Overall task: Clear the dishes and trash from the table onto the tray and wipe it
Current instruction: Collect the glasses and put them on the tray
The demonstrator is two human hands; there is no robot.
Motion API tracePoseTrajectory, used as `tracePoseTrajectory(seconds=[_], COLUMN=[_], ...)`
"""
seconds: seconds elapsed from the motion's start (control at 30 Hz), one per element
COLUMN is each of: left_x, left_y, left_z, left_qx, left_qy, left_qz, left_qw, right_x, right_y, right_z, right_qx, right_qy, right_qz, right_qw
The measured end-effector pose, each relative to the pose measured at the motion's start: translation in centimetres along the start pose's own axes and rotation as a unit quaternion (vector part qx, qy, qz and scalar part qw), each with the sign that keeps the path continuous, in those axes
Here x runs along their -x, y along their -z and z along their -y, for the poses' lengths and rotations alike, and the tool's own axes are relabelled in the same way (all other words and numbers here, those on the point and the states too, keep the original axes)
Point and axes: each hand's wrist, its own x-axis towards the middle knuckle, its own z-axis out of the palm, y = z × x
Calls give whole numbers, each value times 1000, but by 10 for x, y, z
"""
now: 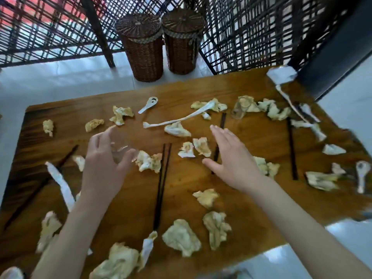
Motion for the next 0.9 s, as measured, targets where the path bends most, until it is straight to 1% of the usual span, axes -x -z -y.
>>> tracePoseTrajectory(seconds=[0.1, 0.23, 0.33, 0.43, 0.57, 0.77, 0.9], left_x=[23, 51, 68, 72, 68, 40, 4], left_y=[-19, -47, -74, -99, -128, -159, -187], left_z=[-56, -117, -155, -179, -192, -187, -178], left_qx=[5, 14, 17, 10, 1, -1, 10], left_qy=[-14, 7, 22, 43, 48, 61, 63], left_qz=[-2, -29, -36, -39, -32, -39, -38], left_qw=[1000, 999, 999, 998, 998, 997, 997], right_x=[31, 59, 72, 69, 51, 2, -45], right_y=[24, 49, 61, 65, 60, 48, 37], right_z=[-42, -100, -144, -175, -205, -225, -236], right_qx=[-2, -1, 4, 15, 16, 14, 11], right_qy=[-5, 3, 18, 28, 43, 52, 60], right_qz=[-14, -20, -14, 0, 20, 44, 34], right_qw=[1000, 1000, 1000, 1000, 999, 998, 998])
